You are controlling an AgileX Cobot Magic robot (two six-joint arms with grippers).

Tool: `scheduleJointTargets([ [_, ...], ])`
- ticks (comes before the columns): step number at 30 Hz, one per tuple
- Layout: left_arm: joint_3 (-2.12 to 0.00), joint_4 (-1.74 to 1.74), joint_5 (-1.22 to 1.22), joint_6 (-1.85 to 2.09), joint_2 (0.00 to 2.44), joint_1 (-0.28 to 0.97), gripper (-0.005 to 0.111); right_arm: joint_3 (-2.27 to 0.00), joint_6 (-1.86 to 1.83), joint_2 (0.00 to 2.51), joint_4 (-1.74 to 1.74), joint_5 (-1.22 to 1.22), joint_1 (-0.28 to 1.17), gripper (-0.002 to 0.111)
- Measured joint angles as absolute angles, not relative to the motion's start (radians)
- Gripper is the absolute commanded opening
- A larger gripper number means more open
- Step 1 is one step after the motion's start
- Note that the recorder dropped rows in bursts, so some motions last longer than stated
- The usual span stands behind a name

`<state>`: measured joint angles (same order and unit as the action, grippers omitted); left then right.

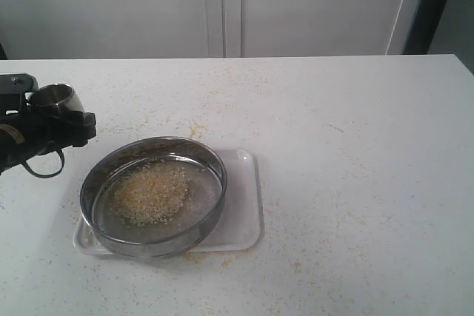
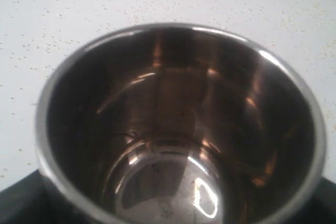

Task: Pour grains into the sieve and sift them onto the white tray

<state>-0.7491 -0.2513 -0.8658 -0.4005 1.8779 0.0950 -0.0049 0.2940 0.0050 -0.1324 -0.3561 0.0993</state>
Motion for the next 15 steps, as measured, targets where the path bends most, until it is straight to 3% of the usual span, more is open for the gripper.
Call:
scheduleJointTargets([
  [15,-0.857,-0.281,-0.817,-0.417,2.006,0.095,0.000,-0.005,0.294,0.005,-0.132,-0.356,0.099,0.000],
])
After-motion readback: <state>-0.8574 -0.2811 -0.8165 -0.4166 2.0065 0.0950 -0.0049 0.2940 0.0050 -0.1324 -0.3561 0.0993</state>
